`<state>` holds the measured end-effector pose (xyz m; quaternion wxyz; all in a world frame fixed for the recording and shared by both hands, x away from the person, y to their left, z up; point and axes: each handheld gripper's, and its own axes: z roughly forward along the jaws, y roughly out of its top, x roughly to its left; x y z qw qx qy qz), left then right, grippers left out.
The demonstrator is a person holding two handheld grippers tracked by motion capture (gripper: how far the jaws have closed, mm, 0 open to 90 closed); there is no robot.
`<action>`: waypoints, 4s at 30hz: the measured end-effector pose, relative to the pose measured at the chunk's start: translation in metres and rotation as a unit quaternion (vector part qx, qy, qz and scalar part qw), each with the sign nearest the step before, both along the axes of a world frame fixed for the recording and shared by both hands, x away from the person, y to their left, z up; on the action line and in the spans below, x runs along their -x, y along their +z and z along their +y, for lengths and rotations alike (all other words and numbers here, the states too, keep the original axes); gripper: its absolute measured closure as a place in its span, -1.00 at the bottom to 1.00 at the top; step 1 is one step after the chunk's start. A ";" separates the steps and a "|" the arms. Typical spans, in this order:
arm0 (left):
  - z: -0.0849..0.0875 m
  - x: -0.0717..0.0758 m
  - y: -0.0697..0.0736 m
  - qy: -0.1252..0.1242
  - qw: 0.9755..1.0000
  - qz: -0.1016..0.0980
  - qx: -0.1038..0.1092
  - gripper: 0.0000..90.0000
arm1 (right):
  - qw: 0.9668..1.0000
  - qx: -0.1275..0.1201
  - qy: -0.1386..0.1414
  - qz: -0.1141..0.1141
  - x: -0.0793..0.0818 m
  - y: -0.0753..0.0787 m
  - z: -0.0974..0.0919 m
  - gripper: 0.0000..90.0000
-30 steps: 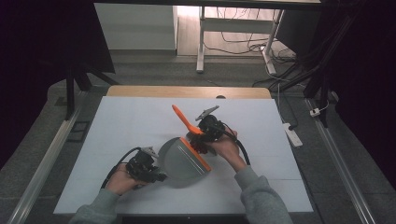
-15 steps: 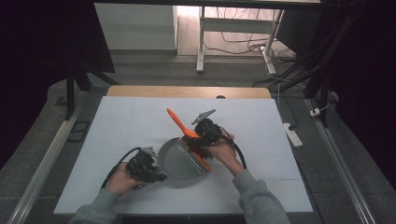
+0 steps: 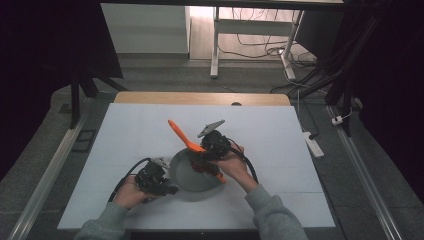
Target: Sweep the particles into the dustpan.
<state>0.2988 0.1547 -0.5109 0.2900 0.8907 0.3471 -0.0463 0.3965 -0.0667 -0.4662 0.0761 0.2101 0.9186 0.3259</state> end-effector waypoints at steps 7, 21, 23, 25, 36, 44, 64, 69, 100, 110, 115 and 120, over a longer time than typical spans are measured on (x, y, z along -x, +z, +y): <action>0.000 0.000 0.000 0.001 1.000 0.000 0.000 0.37 | 1.000 -0.017 0.014 -0.008 0.005 0.004 0.003 0.57; 0.000 0.000 0.000 0.001 1.000 -0.001 -0.001 0.37 | 0.998 -0.048 -0.044 -0.028 0.000 0.022 -0.041 0.57; 0.000 0.000 0.000 0.001 1.000 -0.001 -0.001 0.37 | 0.998 -0.029 -0.052 -0.035 -0.001 0.021 -0.045 0.57; -0.001 0.001 0.000 0.001 1.000 -0.001 -0.001 0.37 | 0.997 -0.019 -0.057 -0.040 -0.002 0.019 -0.048 0.57; -0.001 0.001 0.000 0.001 1.000 -0.002 -0.002 0.37 | 0.996 0.014 -0.089 -0.019 -0.015 0.002 -0.056 0.57; -0.001 0.001 0.000 0.002 1.000 -0.002 -0.002 0.37 | 0.996 0.023 -0.082 -0.008 -0.012 -0.005 -0.044 0.57; -0.001 0.001 0.000 0.002 1.000 -0.002 -0.002 0.37 | 0.999 -0.038 -0.013 0.021 0.015 0.001 -0.006 0.57; -0.001 0.001 0.000 0.002 1.000 -0.003 -0.002 0.37 | 0.998 -0.060 -0.023 -0.012 0.016 0.014 -0.011 0.57; -0.001 0.001 0.000 0.001 1.000 -0.003 -0.003 0.37 | 0.995 0.031 -0.096 -0.016 -0.045 -0.006 -0.018 0.57; -0.002 0.001 -0.001 0.000 1.000 -0.002 -0.003 0.37 | 0.996 0.042 -0.076 -0.011 -0.036 -0.005 -0.011 0.57; -0.002 0.001 -0.001 0.000 1.000 -0.001 -0.003 0.37 | 0.998 0.029 -0.064 -0.001 -0.029 -0.006 -0.010 0.57; -0.002 0.001 -0.001 0.000 1.000 -0.001 -0.004 0.37 | 0.999 -0.002 -0.041 0.016 -0.019 -0.001 -0.008 0.57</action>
